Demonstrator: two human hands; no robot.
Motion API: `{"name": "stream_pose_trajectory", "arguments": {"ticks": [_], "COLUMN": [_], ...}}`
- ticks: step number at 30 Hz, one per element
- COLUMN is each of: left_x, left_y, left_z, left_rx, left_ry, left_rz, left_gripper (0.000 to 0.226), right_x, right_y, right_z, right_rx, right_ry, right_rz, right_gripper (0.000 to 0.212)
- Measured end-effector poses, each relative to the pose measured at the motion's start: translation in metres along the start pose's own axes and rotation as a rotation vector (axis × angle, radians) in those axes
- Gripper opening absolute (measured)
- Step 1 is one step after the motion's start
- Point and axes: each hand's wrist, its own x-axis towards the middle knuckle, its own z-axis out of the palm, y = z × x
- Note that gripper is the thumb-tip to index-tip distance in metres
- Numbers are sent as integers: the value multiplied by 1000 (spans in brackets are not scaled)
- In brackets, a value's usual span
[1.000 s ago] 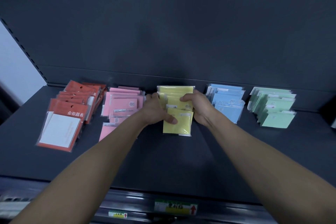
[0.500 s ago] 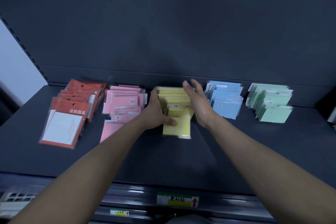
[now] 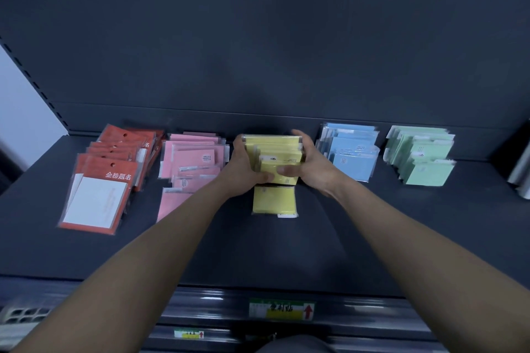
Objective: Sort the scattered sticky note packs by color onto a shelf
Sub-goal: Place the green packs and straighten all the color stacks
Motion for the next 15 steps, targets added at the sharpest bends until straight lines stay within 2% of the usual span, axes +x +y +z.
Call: {"name": "stream_pose_trajectory", "arguments": {"ticks": [5, 7, 9, 11, 13, 15], "left_x": [-16, -22, -33, -41, -42, -42], "left_y": [20, 24, 28, 27, 23, 22], "left_z": [-7, -12, -11, -6, -2, -2], "left_rx": [107, 165, 291, 398, 454, 475], "left_ry": [155, 33, -160, -250, -258, -255], "left_rz": [-103, -154, -144, -97, -75, -72], "left_gripper": [93, 76, 44, 45, 59, 62], "right_x": [5, 7, 7, 8, 8, 8], "right_y": [-1, -3, -4, -3, -3, -2], "right_z": [3, 3, 3, 2, 1, 1], "right_rx": [5, 19, 34, 42, 49, 68], "right_ry": [49, 53, 54, 57, 57, 51], "right_rz": [-62, -59, -56, -49, -46, -45], "right_gripper": [74, 70, 68, 68, 68, 68]}}
